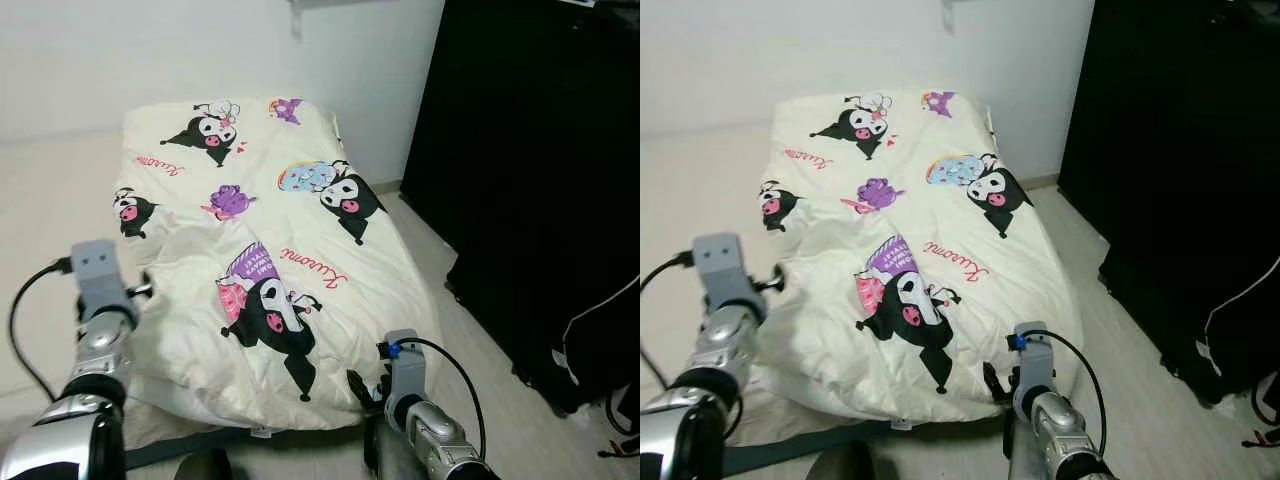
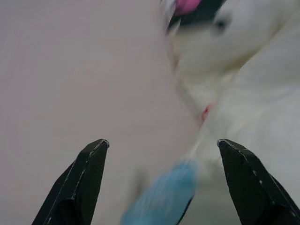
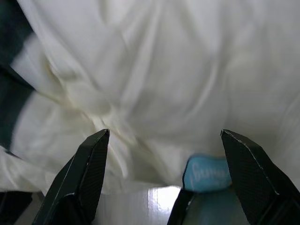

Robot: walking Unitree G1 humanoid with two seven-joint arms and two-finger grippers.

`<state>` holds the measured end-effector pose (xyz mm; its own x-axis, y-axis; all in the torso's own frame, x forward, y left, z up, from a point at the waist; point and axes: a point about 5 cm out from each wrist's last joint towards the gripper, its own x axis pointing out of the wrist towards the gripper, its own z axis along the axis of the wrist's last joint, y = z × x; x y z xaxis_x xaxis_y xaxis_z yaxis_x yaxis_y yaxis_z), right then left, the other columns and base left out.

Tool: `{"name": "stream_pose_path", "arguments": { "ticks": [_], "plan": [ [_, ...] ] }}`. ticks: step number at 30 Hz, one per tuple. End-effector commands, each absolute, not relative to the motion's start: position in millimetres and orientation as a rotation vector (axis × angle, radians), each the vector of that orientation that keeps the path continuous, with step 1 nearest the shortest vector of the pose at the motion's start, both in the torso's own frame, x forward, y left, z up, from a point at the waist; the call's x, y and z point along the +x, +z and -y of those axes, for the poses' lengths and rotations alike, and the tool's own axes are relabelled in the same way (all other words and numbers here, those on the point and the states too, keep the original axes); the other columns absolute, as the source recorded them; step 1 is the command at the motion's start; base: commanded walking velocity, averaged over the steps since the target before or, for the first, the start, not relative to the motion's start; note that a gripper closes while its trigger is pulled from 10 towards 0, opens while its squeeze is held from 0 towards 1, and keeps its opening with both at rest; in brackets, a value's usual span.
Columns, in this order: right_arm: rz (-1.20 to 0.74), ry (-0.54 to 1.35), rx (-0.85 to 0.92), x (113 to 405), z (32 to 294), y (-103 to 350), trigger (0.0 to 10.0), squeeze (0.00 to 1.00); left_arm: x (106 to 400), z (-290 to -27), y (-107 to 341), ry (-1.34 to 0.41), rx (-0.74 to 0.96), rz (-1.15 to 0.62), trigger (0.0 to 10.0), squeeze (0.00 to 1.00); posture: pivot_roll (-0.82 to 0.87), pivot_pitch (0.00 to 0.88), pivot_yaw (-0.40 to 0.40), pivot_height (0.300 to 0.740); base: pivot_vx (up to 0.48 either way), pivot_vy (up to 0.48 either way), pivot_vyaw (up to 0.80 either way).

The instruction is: Clean up the room

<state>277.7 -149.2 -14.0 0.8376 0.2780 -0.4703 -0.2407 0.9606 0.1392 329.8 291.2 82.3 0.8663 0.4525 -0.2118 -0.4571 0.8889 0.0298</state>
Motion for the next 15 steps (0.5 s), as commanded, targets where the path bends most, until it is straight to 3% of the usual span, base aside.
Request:
{"name": "stream_pose_path", "arguments": {
  "ticks": [1,7,9,15],
  "plan": [
    [-0.501,0.284,0.091,274.6,146.8,-15.5,10.0,0.00,320.5,-294.8,68.7,0.487,-0.053,-0.282,10.0,0.00,-0.17,0.142,0.015,0.539,0.000,0.000,0.00],
    [-0.495,0.272,0.094,275.9,150.5,-13.9,10.0,0.00,308.5,-288.9,47.6,0.457,-0.211,-0.330,10.0,0.00,-0.17,0.158,0.013,0.539,0.000,0.000,0.00],
    [-0.491,0.263,0.088,277.0,153.3,-12.7,10.0,0.00,305.4,-273.2,34.5,0.371,-0.368,-0.349,10.0,0.00,-0.18,0.162,0.011,0.539,0.000,0.000,0.00],
    [-0.493,0.253,0.080,276.8,156.3,-12.8,10.0,0.00,306.3,-261.4,29.5,0.305,-0.397,-0.377,10.0,0.00,-0.18,0.163,0.010,0.539,0.000,0.000,0.00]
  ]
}}
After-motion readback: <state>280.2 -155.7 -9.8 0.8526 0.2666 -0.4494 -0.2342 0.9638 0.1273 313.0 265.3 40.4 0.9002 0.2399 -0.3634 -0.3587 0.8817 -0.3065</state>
